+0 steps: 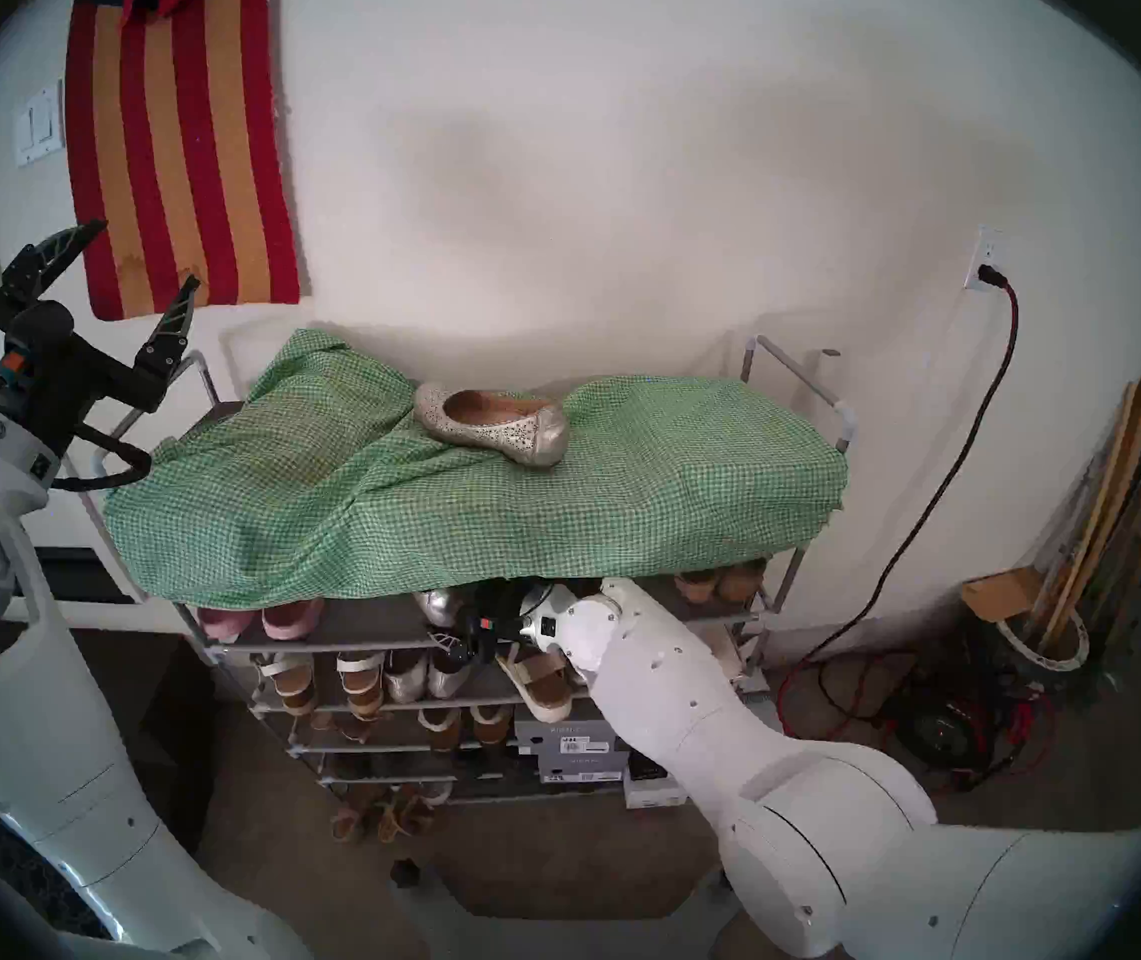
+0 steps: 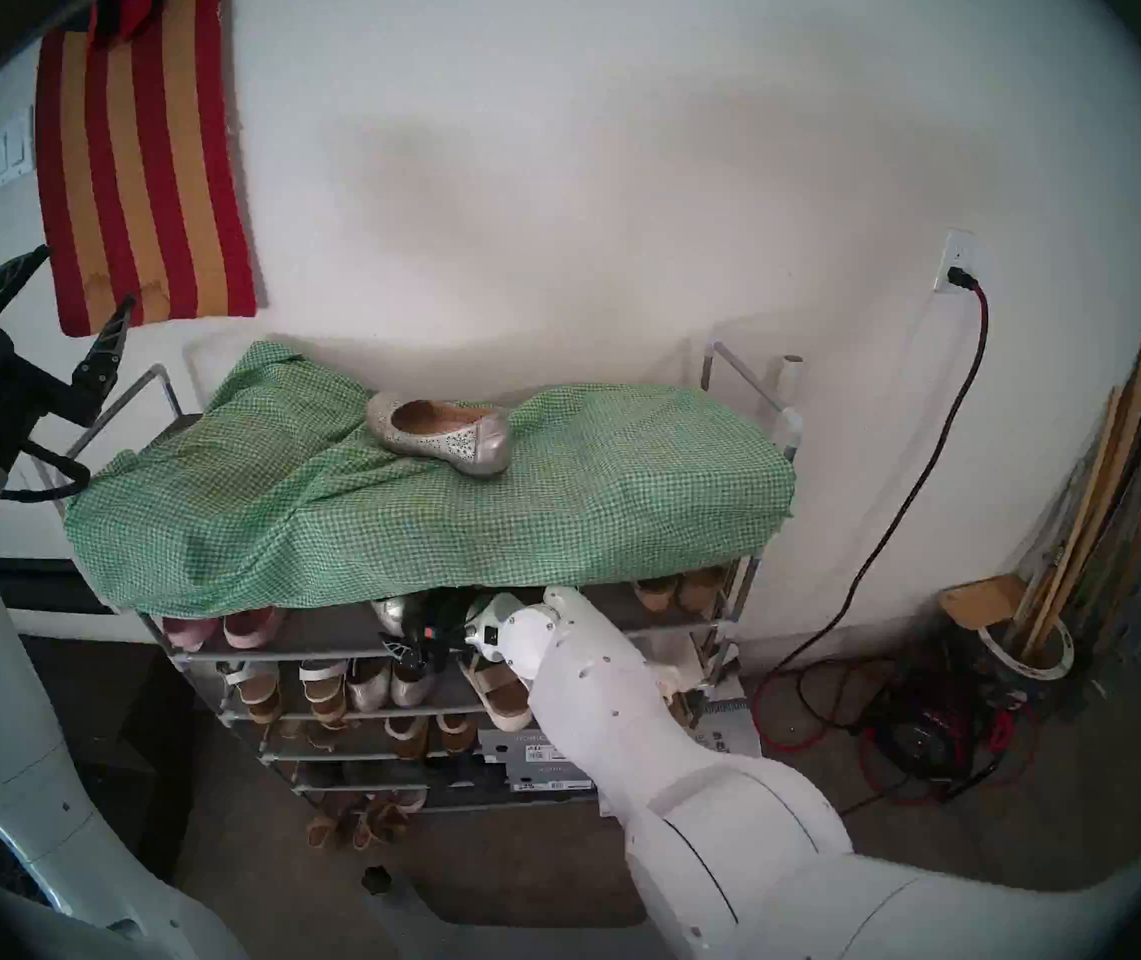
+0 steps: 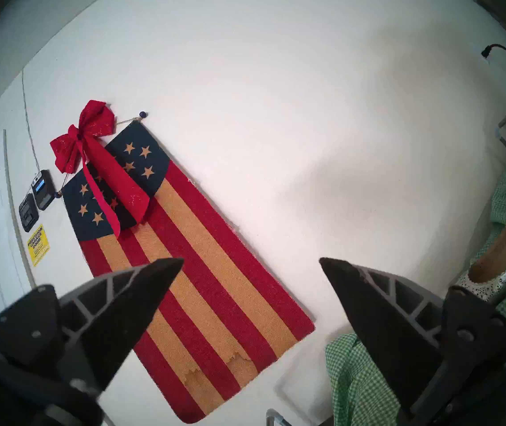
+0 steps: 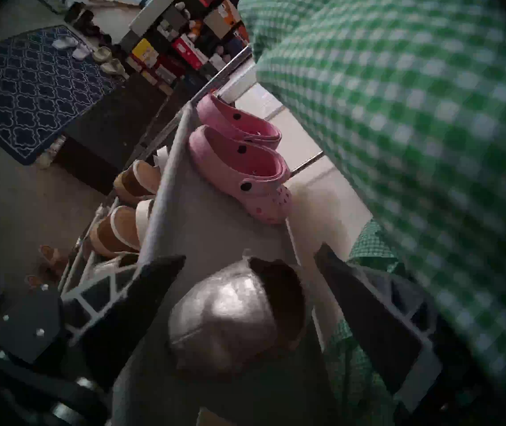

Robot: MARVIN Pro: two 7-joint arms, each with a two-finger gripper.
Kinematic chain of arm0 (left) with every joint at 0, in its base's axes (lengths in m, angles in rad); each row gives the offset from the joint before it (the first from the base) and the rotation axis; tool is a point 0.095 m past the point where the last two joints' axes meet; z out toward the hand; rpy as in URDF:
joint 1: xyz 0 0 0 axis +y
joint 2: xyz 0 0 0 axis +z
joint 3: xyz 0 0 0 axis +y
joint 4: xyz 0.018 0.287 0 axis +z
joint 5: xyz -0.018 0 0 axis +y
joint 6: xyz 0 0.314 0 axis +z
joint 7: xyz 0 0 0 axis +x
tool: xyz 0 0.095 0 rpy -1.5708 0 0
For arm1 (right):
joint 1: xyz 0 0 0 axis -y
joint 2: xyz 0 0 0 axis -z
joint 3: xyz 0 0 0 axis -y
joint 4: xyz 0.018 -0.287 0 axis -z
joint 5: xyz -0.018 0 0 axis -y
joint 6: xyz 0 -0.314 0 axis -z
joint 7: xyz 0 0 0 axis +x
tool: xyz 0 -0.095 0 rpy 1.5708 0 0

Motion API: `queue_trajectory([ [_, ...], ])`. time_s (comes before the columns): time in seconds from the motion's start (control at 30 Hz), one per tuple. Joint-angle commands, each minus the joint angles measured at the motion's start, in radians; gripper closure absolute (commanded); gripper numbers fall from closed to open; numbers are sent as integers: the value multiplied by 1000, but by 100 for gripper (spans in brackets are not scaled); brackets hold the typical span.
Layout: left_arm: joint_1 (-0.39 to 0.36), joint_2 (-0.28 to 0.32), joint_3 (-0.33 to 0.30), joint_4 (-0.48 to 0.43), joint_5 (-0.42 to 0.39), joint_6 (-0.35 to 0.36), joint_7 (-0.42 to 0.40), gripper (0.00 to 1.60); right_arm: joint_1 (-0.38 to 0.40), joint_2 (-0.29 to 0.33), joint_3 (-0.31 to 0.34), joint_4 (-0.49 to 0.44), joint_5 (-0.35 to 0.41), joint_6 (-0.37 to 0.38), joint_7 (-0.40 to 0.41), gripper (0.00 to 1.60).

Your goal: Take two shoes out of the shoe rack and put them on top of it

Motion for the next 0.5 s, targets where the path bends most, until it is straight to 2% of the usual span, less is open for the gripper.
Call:
queue_trajectory([
  [0.0,1,1,2,-1,2,-1,-2,0,-36,-7,3,-66,26,-5,52,0],
  [0.17,1,1,2,-1,3,-2,-3,0,-36,-11,11,-72,20,22,62,0],
  [0.47,-1,-1,1,-1,3,-2,-5,0,58,-36,29,14,3,66,43,0],
])
